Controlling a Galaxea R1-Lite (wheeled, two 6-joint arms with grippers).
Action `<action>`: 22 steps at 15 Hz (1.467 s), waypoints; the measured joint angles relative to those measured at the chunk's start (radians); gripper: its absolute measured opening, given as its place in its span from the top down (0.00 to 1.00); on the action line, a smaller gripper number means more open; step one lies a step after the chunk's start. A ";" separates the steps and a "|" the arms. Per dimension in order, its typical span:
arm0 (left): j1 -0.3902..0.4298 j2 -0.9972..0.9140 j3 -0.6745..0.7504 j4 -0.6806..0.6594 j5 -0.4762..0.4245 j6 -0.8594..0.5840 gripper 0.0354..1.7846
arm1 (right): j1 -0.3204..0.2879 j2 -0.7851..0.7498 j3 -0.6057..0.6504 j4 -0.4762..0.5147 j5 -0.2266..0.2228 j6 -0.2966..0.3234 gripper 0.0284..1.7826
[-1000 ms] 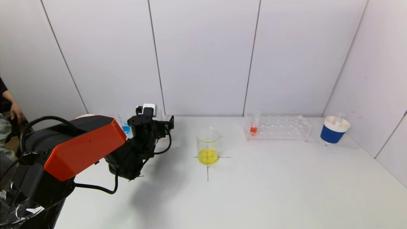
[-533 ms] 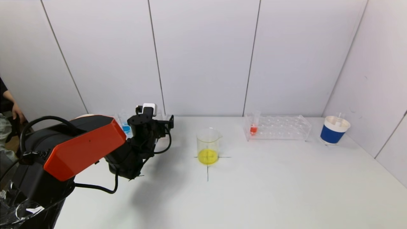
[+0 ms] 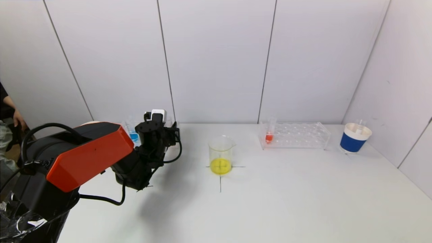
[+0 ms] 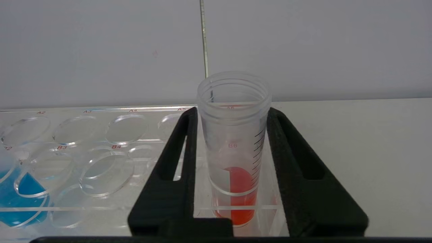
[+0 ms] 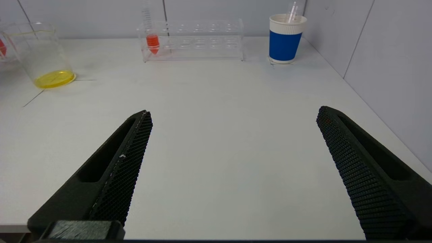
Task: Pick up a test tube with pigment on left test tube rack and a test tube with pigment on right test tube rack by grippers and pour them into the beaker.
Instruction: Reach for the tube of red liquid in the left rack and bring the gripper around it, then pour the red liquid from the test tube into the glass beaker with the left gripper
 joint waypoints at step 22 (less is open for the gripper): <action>0.000 -0.052 0.002 0.018 0.000 0.013 0.76 | 0.000 0.000 0.000 0.000 0.000 0.000 0.01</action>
